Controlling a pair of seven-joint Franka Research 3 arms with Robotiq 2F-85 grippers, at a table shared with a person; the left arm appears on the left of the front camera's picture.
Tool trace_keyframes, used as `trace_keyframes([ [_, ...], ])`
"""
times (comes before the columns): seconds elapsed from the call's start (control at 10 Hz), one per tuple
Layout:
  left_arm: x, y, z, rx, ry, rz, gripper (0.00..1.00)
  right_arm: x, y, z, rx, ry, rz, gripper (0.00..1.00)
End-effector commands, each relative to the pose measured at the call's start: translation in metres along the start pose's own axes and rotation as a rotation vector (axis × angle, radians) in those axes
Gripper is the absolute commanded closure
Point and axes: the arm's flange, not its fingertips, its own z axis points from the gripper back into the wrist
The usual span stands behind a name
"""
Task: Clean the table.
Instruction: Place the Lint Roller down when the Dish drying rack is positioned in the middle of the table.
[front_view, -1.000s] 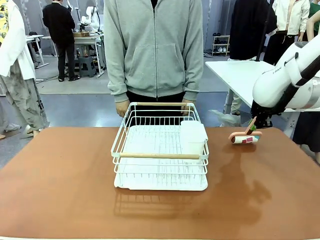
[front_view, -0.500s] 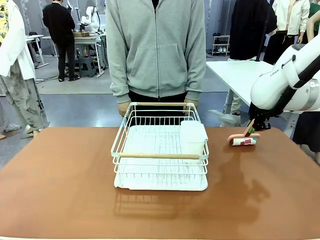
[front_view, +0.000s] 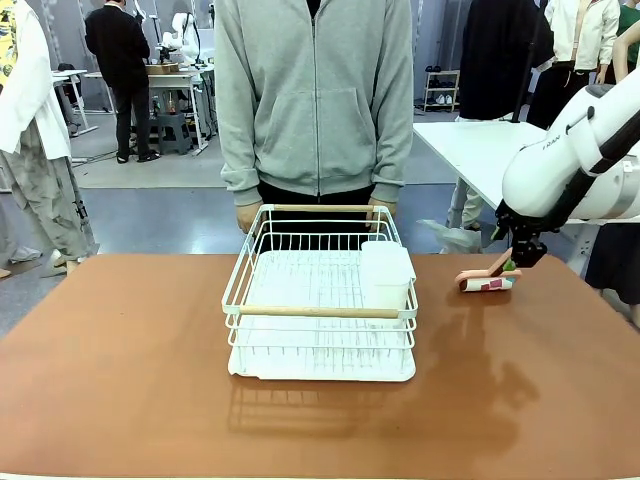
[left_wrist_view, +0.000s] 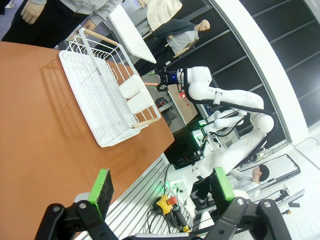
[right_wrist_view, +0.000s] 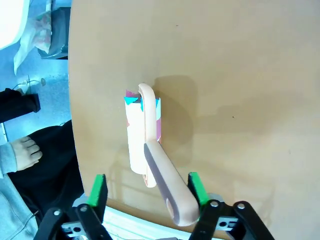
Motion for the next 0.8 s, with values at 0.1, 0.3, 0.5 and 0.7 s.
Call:
trace_keyframes([
  [0.1,-0.002,-0.002,0.002,-0.009,-0.004,-0.006,0.0,-0.012,-0.011,0.034,-0.029,-0.01,-0.024,0.0],
  [0.3,-0.002,-0.002,0.002,-0.009,-0.004,-0.006,0.0,-0.016,-0.014,0.053,-0.04,-0.018,-0.004,0.0],
  [0.5,-0.002,-0.002,0.002,-0.009,-0.004,-0.006,0.0,-0.017,-0.012,0.053,-0.044,-0.012,-0.021,0.0],
  [0.7,-0.002,-0.002,0.002,-0.009,-0.004,-0.006,0.0,-0.018,-0.009,0.049,-0.058,-0.012,-0.025,0.0],
])
